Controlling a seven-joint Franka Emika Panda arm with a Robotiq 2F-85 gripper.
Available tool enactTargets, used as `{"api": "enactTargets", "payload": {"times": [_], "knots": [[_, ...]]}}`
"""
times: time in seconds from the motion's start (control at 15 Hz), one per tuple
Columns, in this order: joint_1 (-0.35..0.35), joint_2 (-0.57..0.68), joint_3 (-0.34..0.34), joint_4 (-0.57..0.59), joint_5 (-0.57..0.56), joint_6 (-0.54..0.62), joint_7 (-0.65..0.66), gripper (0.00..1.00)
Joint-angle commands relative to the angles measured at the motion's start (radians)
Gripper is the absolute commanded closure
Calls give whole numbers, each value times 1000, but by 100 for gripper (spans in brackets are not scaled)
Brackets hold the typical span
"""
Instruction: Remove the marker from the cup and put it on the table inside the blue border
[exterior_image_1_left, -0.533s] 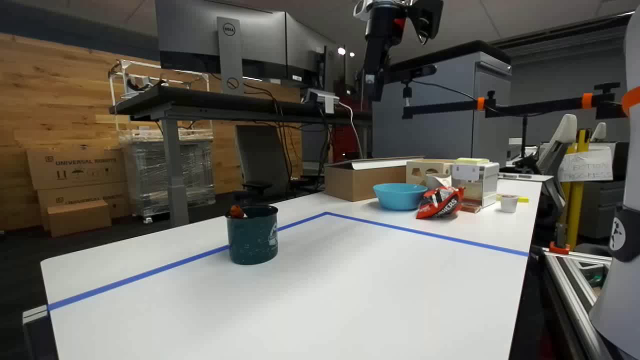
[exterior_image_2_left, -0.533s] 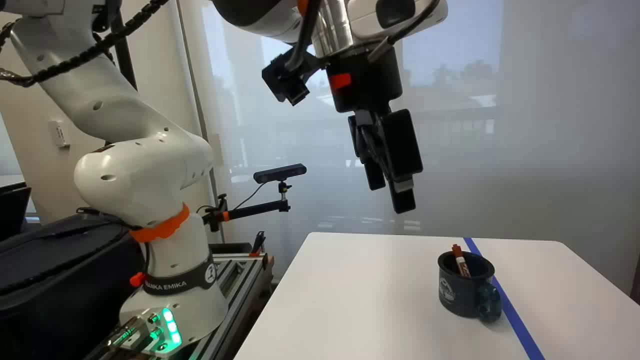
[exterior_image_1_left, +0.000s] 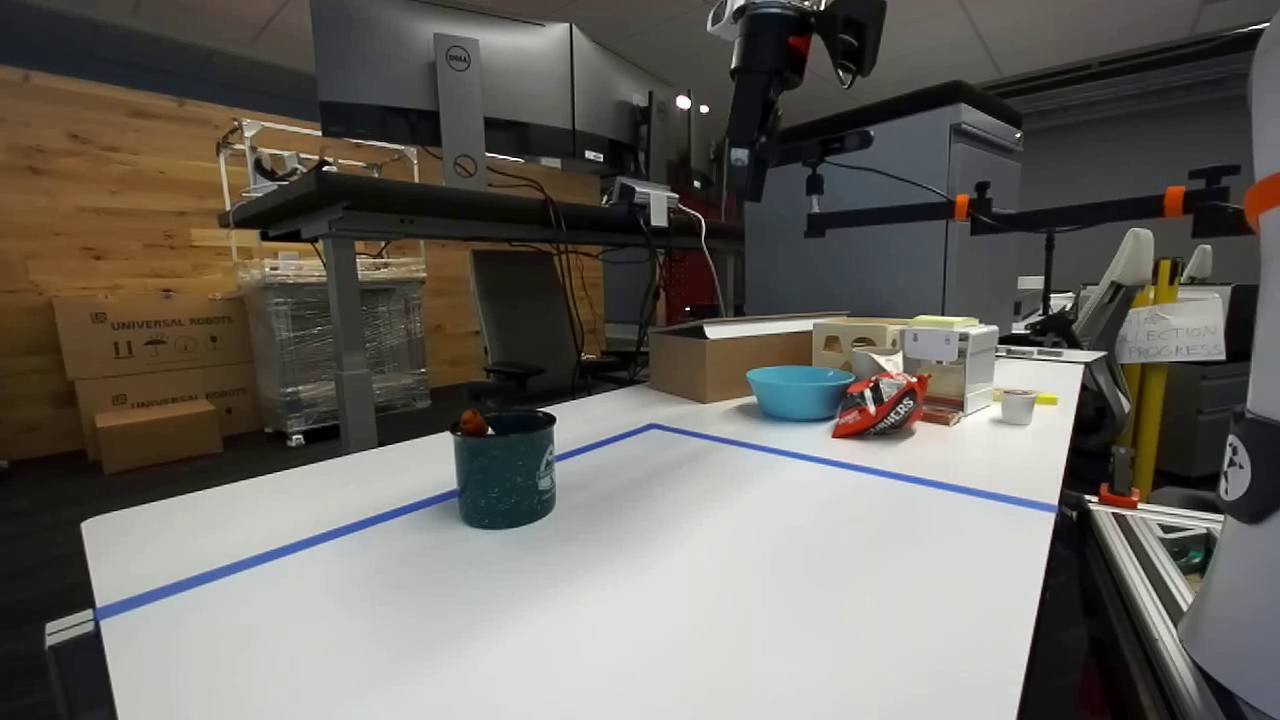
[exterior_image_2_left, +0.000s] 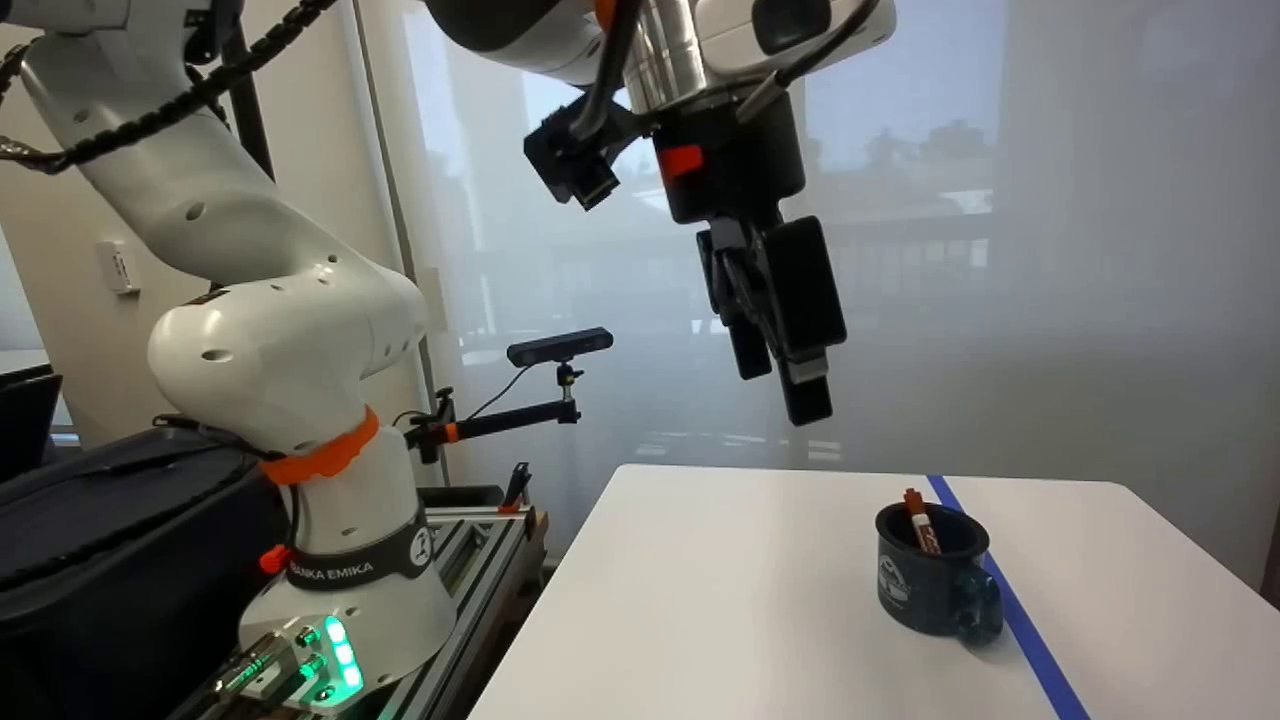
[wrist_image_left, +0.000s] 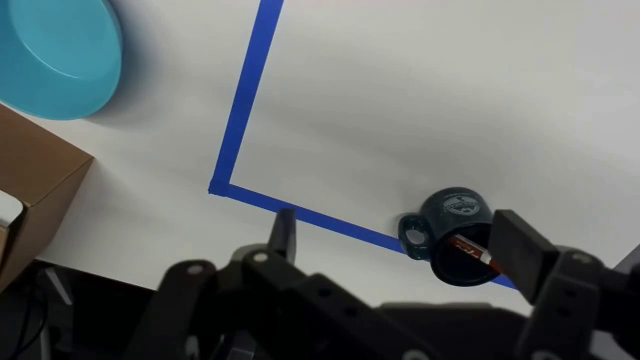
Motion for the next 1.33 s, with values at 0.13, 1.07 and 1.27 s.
{"api": "enactTargets", "payload": {"times": [0.13,1.07,1.27], "knots": [[-10,2,9,2,7,-2,-5,0],[209,370,-160,118,204,402,-671,0],[356,395,-255,153,406,409,-897,0]]}}
